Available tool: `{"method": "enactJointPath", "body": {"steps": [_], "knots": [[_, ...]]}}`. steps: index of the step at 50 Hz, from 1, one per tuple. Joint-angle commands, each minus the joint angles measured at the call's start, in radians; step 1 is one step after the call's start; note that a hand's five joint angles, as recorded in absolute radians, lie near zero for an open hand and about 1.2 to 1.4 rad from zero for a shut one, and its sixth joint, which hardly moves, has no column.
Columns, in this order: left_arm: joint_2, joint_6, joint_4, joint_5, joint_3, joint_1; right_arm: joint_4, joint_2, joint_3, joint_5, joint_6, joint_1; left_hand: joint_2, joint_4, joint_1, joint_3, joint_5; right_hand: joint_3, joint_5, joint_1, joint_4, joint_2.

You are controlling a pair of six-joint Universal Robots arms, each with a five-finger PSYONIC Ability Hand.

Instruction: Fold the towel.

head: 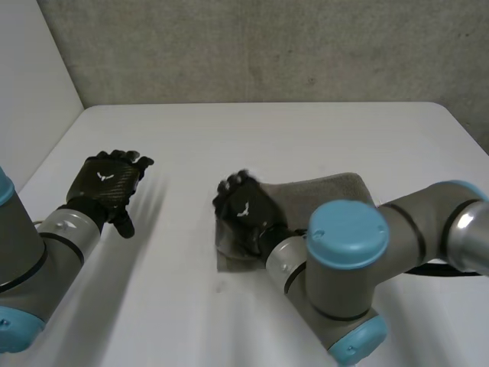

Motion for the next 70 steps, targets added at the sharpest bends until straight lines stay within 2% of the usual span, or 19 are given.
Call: {"method": "enactJointPath", "body": {"steps": [1,7,9,18,21,23,24,25,26,28,37,48,50,56,58,67,68,69,70], "knots": [[0.0,0.0,0.0,0.002,0.0,-0.002,0.055,-0.188,0.11,0.041,0.207,-0.201,0.01,0.008,-0.001,0.008,-0.027,-0.04,-0.075,-0.046,-0.061,-0.061],[0.0,0.0,0.0,0.002,0.005,-0.009,0.131,-0.268,0.193,-0.037,0.357,-0.343,0.01,0.008,-0.001,0.008,-0.027,-0.04,-0.075,-0.046,-0.061,-0.061],[-0.003,-0.001,0.0,0.0,0.015,-0.037,0.167,-0.291,0.271,-0.124,0.4,-0.449,0.01,0.008,-0.001,0.008,-0.027,-0.04,-0.075,-0.046,-0.061,-0.061],[-0.003,-0.001,0.002,0.0,0.022,-0.074,0.137,-0.317,0.429,-0.224,0.391,-0.651,0.01,0.008,-0.001,0.008,-0.027,-0.007,-0.041,-0.012,-0.027,-0.027],[-0.009,-0.001,0.002,0.0,0.022,-0.088,0.089,-0.308,0.468,-0.249,0.386,-0.688,0.01,0.008,-0.001,0.008,-0.027,0.278,0.244,0.273,0.257,0.258],[-0.011,-0.001,0.002,0.0,0.022,-0.091,0.037,-0.279,0.48,-0.283,0.384,-0.703,0.01,0.008,-0.001,0.008,-0.027,0.593,0.559,0.588,0.573,0.573],[-0.011,-0.001,0.002,0.0,0.02,-0.094,0.037,-0.279,0.48,-0.283,0.384,-0.703,0.01,0.008,-0.001,0.008,-0.027,0.595,0.561,0.59,0.575,0.575],[-0.011,-0.001,0.002,0.0,0.02,-0.094,0.019,-0.25,0.478,-0.298,0.384,-0.709,0.01,0.008,-0.001,0.008,-0.027,0.81,0.776,0.805,0.79,0.79],[-0.011,-0.001,0.002,0.0,0.02,-0.094,0.019,-0.25,0.478,-0.298,0.384,-0.709,0.01,0.008,-0.001,0.008,-0.027,0.812,0.778,0.807,0.792,0.792],[-0.011,-0.001,0.003,0.0,0.017,-0.094,0.0,-0.231,0.468,-0.318,0.397,-0.726,0.01,0.008,-0.001,0.008,-0.027,1.18,1.146,1.175,1.159,1.16],[-0.003,-0.001,0.002,-0.001,0.014,-0.094,-0.034,-0.234,0.405,-0.306,0.406,-0.717,0.01,0.008,-0.001,0.008,-0.027,1.181,1.147,1.176,1.161,1.161],[0.02,-0.001,0.002,-0.003,0.017,-0.094,-0.026,-0.241,0.207,-0.24,0.45,-0.405,0.01,0.008,-0.001,0.008,-0.027,1.181,1.147,1.176,1.161,1.161],[0.024,-0.001,0.002,-0.005,0.02,-0.094,-0.024,-0.21,0.149,-0.234,0.449,-0.288,0.01,0.008,-0.001,0.008,-0.027,1.181,1.147,1.176,1.161,1.161],[0.044,-0.026,-0.006,-0.009,0.045,-0.088,-0.006,-0.104,0.092,-0.235,0.434,-0.132,0.01,0.008,-0.001,0.008,-0.027,1.181,1.147,1.176,1.161,1.161],[0.044,-0.084,-0.009,-0.009,0.063,-0.081,0.017,-0.026,0.064,-0.235,0.434,-0.064,0.01,0.008,-0.001,0.008,-0.027,1.181,1.147,1.176,1.161,1.161],[0.023,-0.175,-0.006,-0.012,0.112,-0.083,0.035,0.02,0.032,-0.221,0.44,-0.039,0.01,0.008,-0.001,0.008,-0.027,1.181,1.147,1.176,1.161,1.161],[0.011,-0.175,-0.006,-0.012,0.127,-0.089,0.035,0.001,0.035,-0.208,0.446,-0.04,0.01,0.008,-0.001,0.008,-0.027,1.023,0.988,1.017,1.002,1.002],[-0.011,-0.176,-0.006,-0.012,0.146,-0.098,0.035,-0.042,0.046,-0.183,0.447,-0.042,0.01,0.008,-0.001,0.008,-0.027,0.71,0.675,0.705,0.689,0.69],[-0.011,-0.176,-0.006,-0.012,0.146,-0.098,0.035,-0.043,0.046,-0.183,0.447,-0.042,0.01,0.008,-0.001,0.008,-0.027,0.707,0.672,0.702,0.686,0.686]]}}
